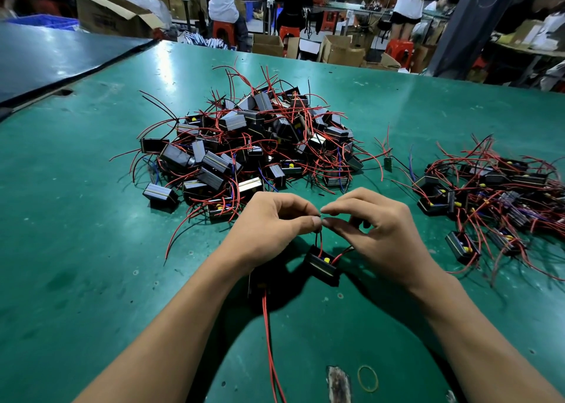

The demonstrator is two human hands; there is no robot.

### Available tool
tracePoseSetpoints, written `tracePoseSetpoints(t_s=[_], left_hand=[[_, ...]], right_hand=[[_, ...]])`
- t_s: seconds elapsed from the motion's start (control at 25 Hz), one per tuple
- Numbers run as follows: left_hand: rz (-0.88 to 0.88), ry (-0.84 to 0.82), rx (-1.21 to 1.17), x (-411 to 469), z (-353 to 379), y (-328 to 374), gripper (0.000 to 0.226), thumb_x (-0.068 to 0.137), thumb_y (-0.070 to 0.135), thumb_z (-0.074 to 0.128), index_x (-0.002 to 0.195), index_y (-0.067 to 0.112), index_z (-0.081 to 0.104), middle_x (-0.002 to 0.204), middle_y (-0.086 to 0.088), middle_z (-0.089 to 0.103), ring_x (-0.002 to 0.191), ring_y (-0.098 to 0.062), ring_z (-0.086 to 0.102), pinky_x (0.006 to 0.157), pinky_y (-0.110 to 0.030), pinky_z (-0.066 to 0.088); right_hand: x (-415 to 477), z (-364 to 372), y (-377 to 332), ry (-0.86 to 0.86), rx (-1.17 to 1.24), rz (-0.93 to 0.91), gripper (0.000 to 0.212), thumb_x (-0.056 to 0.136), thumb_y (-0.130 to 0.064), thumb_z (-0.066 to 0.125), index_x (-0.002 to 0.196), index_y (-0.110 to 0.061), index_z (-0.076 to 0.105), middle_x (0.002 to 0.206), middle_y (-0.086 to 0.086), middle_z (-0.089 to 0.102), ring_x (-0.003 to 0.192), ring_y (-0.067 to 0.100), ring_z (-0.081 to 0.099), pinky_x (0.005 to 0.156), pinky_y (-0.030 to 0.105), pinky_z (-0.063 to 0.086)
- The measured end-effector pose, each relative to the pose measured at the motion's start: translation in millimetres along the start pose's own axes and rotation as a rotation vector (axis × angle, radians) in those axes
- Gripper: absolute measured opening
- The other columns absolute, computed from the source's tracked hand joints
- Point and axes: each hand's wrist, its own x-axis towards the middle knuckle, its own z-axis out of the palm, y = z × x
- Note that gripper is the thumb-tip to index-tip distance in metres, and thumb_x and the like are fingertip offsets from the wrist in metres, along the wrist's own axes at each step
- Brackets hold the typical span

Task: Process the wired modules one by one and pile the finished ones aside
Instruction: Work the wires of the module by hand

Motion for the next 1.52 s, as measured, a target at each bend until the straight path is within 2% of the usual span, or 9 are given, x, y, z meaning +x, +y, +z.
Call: tracePoseSetpoints(t_s=[0.36, 0.52, 0.64, 0.84, 0.92, 1.04, 1.2, 1.36, 1.52], left_hand=[[0.044, 0.014, 0.021, -2.5, 0.8, 4.1, 0.007, 0.082, 0.006, 0.076, 0.083, 0.013, 0.076, 0.077, -0.001, 0.076, 0.067, -0.001, 0.066, 0.068, -0.012, 0.050], [0.166, 0.095, 0.208, -4.1, 6.7, 4.1, 0.007, 0.080, 0.011, 0.078, 0.080, 0.018, 0.077, 0.070, 0.008, 0.073, 0.051, 0.010, 0.055, 0.056, -0.006, 0.040], [0.197, 0.135, 0.243, -4.1, 8.6, 2.6, 0.010, 0.079, 0.012, 0.078, 0.077, 0.022, 0.076, 0.070, 0.009, 0.073, 0.056, 0.007, 0.058, 0.058, -0.008, 0.041], [0.163, 0.152, 0.237, -2.6, 6.0, -1.2, 0.006, 0.080, 0.015, 0.078, 0.079, 0.021, 0.077, 0.071, 0.009, 0.073, 0.055, 0.008, 0.058, 0.058, -0.006, 0.040], [0.154, 0.147, 0.236, -2.8, 5.7, -1.6, 0.007, 0.080, 0.015, 0.079, 0.079, 0.021, 0.077, 0.071, 0.010, 0.073, 0.056, 0.008, 0.059, 0.059, -0.006, 0.041], [0.145, 0.135, 0.237, -2.0, 5.3, -1.4, 0.007, 0.080, 0.016, 0.079, 0.080, 0.023, 0.077, 0.073, 0.010, 0.074, 0.058, 0.008, 0.061, 0.061, -0.008, 0.044], [0.152, 0.124, 0.241, -1.4, 5.7, -1.3, 0.006, 0.081, 0.016, 0.079, 0.081, 0.021, 0.077, 0.072, 0.009, 0.074, 0.052, 0.009, 0.055, 0.058, -0.006, 0.042], [0.154, 0.122, 0.236, -2.0, 5.6, -0.5, 0.004, 0.081, 0.015, 0.079, 0.082, 0.019, 0.077, 0.073, 0.008, 0.073, 0.051, 0.010, 0.054, 0.056, -0.006, 0.040], [0.172, 0.123, 0.209, -3.1, 6.9, 0.9, 0.007, 0.081, 0.013, 0.078, 0.081, 0.020, 0.077, 0.070, 0.009, 0.072, 0.049, 0.010, 0.050, 0.054, -0.008, 0.038]], right_hand=[[3.5, -4.9, -11.0, -0.050, -0.007, 0.058, 0.009, 0.090, -0.025, 0.073, 0.088, -0.017, 0.075, 0.084, -0.006, 0.065, 0.070, 0.018, 0.061, 0.066, 0.035, 0.050], [6.6, -3.1, -18.0, -0.131, 0.208, 0.403, 0.012, 0.088, -0.022, 0.072, 0.077, -0.019, 0.071, 0.069, -0.001, 0.064, 0.062, 0.007, 0.053, 0.062, 0.024, 0.042], [8.6, -8.2, -15.1, -0.236, 0.403, 0.576, 0.013, 0.092, -0.019, 0.070, 0.080, -0.013, 0.072, 0.063, -0.007, 0.057, 0.057, 0.001, 0.045, 0.057, 0.015, 0.035], [6.3, -11.4, -14.7, -0.206, 0.207, 0.387, 0.009, 0.084, -0.017, 0.079, 0.086, -0.025, 0.076, 0.077, -0.013, 0.072, 0.064, 0.000, 0.058, 0.064, 0.011, 0.042], [5.1, -8.5, -13.2, -0.134, 0.077, 0.226, 0.012, 0.082, -0.015, 0.081, 0.089, -0.024, 0.076, 0.082, -0.009, 0.071, 0.068, 0.010, 0.061, 0.068, 0.018, 0.047], [2.6, -5.0, -7.8, -0.072, -0.043, 0.087, 0.013, 0.084, -0.019, 0.081, 0.096, -0.016, 0.077, 0.085, -0.005, 0.069, 0.067, 0.017, 0.060, 0.067, 0.042, 0.052], [0.4, -3.4, -3.7, -0.046, -0.083, 0.022, 0.008, 0.089, -0.023, 0.077, 0.092, -0.016, 0.078, 0.087, -0.003, 0.069, 0.066, 0.028, 0.060, 0.063, 0.048, 0.051], [3.6, -7.2, -8.7, -0.055, -0.061, 0.043, 0.010, 0.089, -0.028, 0.075, 0.089, -0.018, 0.078, 0.086, -0.007, 0.069, 0.066, 0.023, 0.061, 0.065, 0.046, 0.051], [5.1, -1.7, -17.1, -0.060, 0.181, 0.371, 0.013, 0.087, -0.024, 0.074, 0.075, -0.024, 0.071, 0.068, -0.015, 0.063, 0.060, 0.003, 0.052, 0.062, 0.019, 0.043]])
